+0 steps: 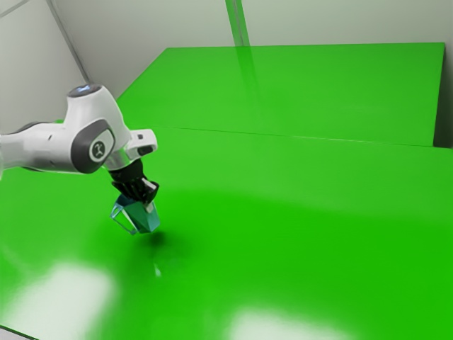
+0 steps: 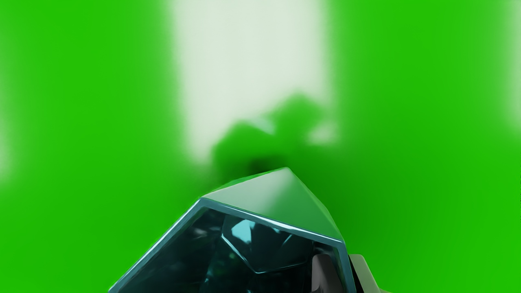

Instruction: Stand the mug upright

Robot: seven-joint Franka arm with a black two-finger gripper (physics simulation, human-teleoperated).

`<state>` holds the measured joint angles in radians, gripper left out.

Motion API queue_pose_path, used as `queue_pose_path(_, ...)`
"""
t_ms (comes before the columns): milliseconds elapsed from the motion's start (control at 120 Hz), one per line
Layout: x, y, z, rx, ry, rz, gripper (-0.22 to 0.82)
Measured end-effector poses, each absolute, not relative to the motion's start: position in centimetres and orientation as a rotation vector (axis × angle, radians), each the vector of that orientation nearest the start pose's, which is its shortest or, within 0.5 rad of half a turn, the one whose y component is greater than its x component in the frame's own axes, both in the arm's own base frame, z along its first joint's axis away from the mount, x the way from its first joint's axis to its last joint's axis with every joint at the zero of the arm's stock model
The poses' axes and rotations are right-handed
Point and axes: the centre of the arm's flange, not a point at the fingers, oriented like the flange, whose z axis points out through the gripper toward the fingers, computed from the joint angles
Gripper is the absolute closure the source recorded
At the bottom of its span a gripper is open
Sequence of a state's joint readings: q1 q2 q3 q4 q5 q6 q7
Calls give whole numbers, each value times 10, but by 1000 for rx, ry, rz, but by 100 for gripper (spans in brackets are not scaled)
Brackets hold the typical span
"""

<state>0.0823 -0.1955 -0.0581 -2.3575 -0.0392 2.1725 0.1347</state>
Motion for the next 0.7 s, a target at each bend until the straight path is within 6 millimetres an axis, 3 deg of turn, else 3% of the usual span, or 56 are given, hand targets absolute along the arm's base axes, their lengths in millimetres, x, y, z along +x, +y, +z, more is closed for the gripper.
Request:
queue_pose_path(408, 472, -7, 374, -3157, -74, 37, 78)
queue_pose_path(700, 478, -9, 356, -3151, -189, 59, 78)
